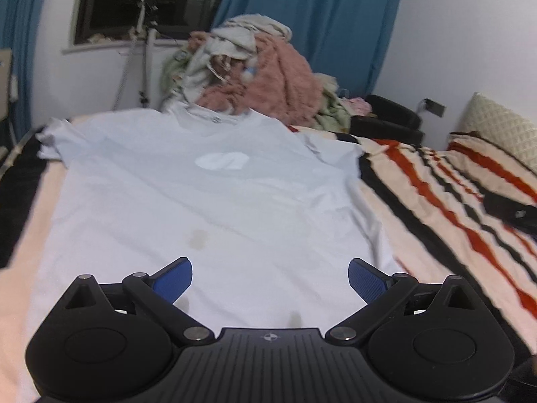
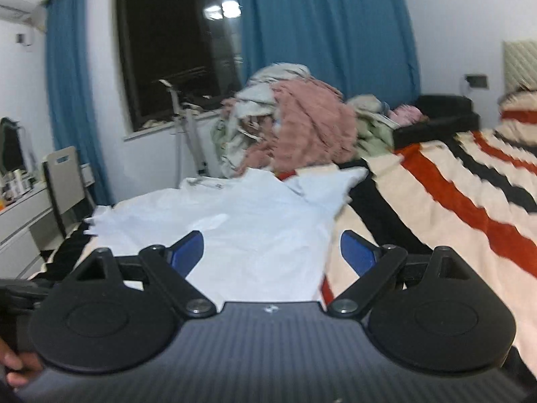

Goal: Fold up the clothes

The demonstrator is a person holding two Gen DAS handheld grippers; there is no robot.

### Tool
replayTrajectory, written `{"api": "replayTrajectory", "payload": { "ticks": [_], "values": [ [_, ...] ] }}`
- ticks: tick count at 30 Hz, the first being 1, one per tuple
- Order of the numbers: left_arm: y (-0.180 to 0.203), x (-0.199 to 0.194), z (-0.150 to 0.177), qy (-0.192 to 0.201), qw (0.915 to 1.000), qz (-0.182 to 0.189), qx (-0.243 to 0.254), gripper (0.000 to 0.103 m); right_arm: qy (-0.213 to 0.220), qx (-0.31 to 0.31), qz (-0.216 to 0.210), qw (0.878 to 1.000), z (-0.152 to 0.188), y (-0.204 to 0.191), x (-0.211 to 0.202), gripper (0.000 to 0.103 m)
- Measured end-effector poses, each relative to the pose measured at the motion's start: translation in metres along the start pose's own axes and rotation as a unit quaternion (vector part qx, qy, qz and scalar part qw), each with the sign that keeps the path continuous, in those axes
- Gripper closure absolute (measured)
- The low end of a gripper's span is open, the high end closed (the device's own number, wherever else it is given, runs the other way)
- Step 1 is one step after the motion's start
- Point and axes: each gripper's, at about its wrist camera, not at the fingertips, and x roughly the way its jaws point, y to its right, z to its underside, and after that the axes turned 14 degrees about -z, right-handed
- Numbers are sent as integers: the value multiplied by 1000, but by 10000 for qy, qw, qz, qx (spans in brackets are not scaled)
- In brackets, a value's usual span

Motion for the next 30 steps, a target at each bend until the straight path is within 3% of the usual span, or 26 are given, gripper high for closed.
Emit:
{"api": "replayTrajectory", "payload": {
  "ticks": [8,14,16,19,24,26,28,30],
  "values": [
    [45,15,19,-469,9926,1061,344,16,730,934,149,9928,-13,43,-32,13],
    [85,36,47,-865,9786,1650,869,39,1055,1352,368,9845,-16,70,-46,13],
    [96,41,57,-1011,9733,1756,1082,50,1077,1459,347,9828,-15,74,-47,13],
    [103,47,68,-1061,9708,1702,1317,51,967,1456,264,9843,-12,75,-42,13],
    [101,51,72,-1068,9728,1686,1178,51,864,1339,124,9871,-10,67,-37,13],
    [104,49,73,-1013,9708,1752,1291,62,822,1285,40,9883,-9,63,-34,13],
    [108,48,74,-958,9684,1821,1412,89,784,1212,-15,9895,-9,58,-33,13],
    [113,45,75,-882,9658,1906,1518,95,769,1141,-34,9905,-8,55,-33,13]
  ]
}}
